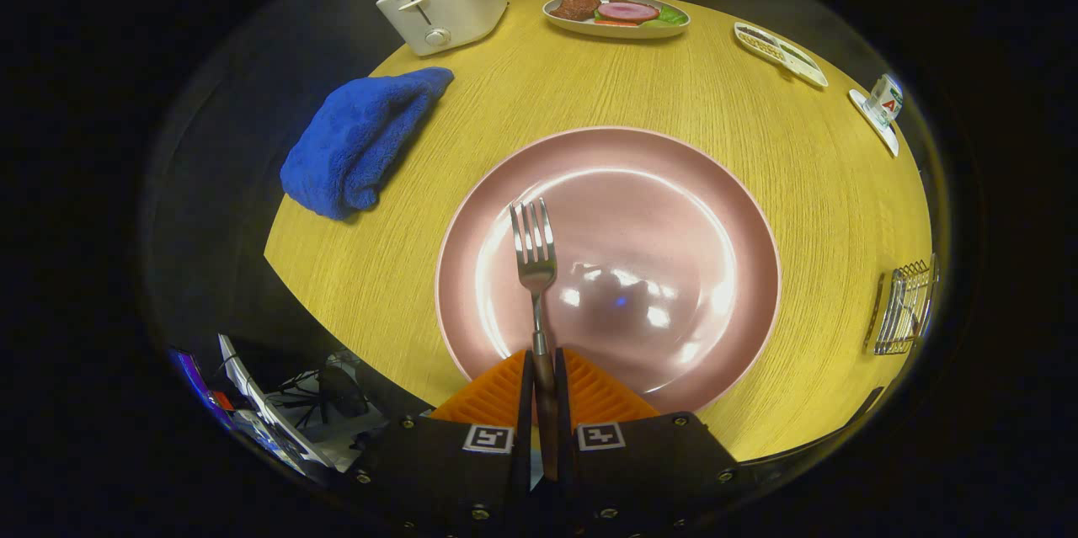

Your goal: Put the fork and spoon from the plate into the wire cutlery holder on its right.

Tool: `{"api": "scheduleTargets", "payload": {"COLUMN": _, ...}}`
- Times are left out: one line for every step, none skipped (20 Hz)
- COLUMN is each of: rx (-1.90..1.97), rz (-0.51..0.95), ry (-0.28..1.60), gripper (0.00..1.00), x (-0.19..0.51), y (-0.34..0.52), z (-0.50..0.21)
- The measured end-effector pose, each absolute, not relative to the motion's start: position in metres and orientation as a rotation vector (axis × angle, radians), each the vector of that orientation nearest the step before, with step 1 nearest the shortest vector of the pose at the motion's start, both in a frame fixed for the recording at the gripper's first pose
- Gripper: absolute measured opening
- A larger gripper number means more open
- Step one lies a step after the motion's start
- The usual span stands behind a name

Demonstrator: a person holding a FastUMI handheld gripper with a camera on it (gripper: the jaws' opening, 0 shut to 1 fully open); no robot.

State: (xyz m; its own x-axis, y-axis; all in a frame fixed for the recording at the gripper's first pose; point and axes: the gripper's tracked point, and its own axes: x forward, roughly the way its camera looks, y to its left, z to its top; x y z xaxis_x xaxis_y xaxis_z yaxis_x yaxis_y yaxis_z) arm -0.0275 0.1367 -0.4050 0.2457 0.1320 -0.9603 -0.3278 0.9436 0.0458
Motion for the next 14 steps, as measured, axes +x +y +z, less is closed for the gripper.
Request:
{"api": "scheduleTargets", "payload": {"rx": -0.181, "rz": 0.321, "ry": 1.295, "gripper": 0.12, "x": -0.033, "y": 0.138, "z": -0.408}}
{"api": "scheduleTargets", "payload": {"rx": -0.165, "rz": 0.318, "ry": 1.280, "gripper": 0.12, "x": -0.029, "y": 0.139, "z": -0.407}}
{"api": "scheduleTargets", "payload": {"rx": -0.166, "rz": 0.320, "ry": 1.277, "gripper": 0.05, "x": -0.030, "y": 0.138, "z": -0.408}}
{"api": "scheduleTargets", "payload": {"rx": -0.151, "rz": 0.325, "ry": 1.267, "gripper": 0.05, "x": -0.029, "y": 0.139, "z": -0.406}}
{"api": "scheduleTargets", "payload": {"rx": -0.134, "rz": 0.329, "ry": 1.250, "gripper": 0.05, "x": -0.027, "y": 0.141, "z": -0.404}}
{"api": "scheduleTargets", "payload": {"rx": -0.119, "rz": 0.331, "ry": 1.238, "gripper": 0.05, "x": -0.024, "y": 0.140, "z": -0.399}}
{"api": "scheduleTargets", "payload": {"rx": -0.102, "rz": 0.329, "ry": 1.229, "gripper": 0.05, "x": -0.023, "y": 0.138, "z": -0.396}}
{"api": "scheduleTargets", "payload": {"rx": -0.080, "rz": 0.324, "ry": 1.225, "gripper": 0.05, "x": -0.022, "y": 0.136, "z": -0.391}}
{"api": "scheduleTargets", "payload": {"rx": -0.054, "rz": 0.316, "ry": 1.215, "gripper": 0.05, "x": -0.020, "y": 0.133, "z": -0.386}}
{"api": "scheduleTargets", "payload": {"rx": -0.034, "rz": 0.305, "ry": 1.205, "gripper": 0.05, "x": -0.017, "y": 0.127, "z": -0.380}}
{"api": "scheduleTargets", "payload": {"rx": -0.013, "rz": 0.289, "ry": 1.192, "gripper": 0.05, "x": -0.013, "y": 0.119, "z": -0.374}}
{"api": "scheduleTargets", "payload": {"rx": 0.007, "rz": 0.268, "ry": 1.180, "gripper": 0.05, "x": -0.010, "y": 0.110, "z": -0.367}}
{"api": "scheduleTargets", "payload": {"rx": 0.032, "rz": 0.244, "ry": 1.166, "gripper": 0.05, "x": -0.006, "y": 0.099, "z": -0.360}}
{"api": "scheduleTargets", "payload": {"rx": 0.057, "rz": 0.219, "ry": 1.150, "gripper": 0.05, "x": -0.002, "y": 0.088, "z": -0.353}}
